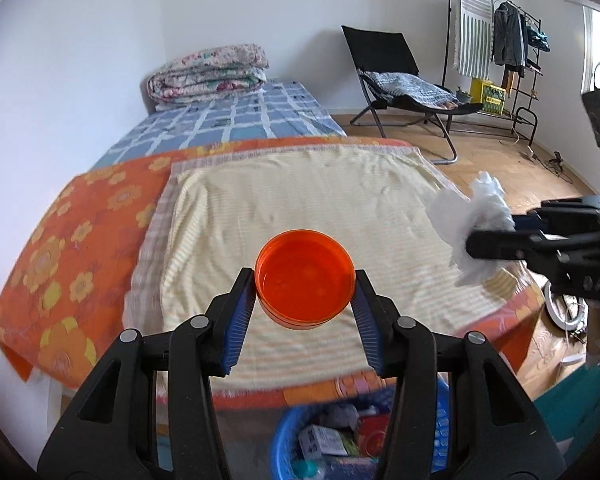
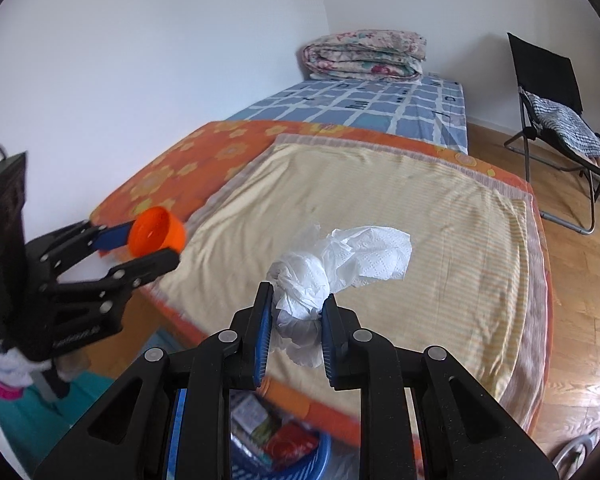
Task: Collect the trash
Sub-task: 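Lift the cap and tissue and carry both over the blue basket, then open both tools to drop the cap and tissue into the basket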
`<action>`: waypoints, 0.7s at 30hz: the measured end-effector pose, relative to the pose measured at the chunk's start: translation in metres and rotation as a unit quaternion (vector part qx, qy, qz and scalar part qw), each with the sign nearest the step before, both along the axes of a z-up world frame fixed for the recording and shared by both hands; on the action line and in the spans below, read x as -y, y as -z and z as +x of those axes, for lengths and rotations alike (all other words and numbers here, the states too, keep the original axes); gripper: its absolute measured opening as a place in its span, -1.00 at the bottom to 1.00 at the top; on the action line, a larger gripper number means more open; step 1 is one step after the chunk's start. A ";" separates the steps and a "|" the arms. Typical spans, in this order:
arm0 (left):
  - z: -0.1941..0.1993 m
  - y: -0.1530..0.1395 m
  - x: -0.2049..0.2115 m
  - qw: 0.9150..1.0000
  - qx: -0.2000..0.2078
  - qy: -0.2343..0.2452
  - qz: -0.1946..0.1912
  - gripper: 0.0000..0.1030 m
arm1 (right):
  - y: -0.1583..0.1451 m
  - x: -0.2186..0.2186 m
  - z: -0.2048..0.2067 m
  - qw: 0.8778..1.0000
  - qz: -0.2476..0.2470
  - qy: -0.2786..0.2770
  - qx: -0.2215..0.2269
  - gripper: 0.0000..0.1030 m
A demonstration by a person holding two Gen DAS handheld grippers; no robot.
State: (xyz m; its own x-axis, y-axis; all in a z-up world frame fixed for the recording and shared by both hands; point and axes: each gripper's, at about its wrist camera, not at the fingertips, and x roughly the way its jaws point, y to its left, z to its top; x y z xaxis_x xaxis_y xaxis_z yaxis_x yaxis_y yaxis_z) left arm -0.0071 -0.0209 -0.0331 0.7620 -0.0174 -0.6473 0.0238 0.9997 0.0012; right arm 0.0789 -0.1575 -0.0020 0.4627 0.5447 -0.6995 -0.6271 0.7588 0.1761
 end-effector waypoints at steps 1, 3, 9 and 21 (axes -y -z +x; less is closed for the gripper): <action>-0.004 0.003 0.001 1.000 -0.003 0.000 -0.001 -0.04 | 0.003 0.001 -0.007 1.000 -0.005 -0.004 0.002 -0.61; -0.012 0.010 0.005 1.000 -0.013 0.002 -0.002 -0.04 | 0.010 0.001 -0.022 1.000 -0.016 -0.012 0.004 -0.61; -0.030 0.034 0.012 0.999 -0.044 0.006 -0.013 -0.04 | 0.036 0.005 -0.058 0.999 -0.036 -0.028 -0.015 -0.61; -0.052 0.095 0.023 0.991 -0.130 0.014 -0.028 -0.04 | 0.083 0.013 -0.089 0.995 -0.057 -0.031 -0.075 -0.61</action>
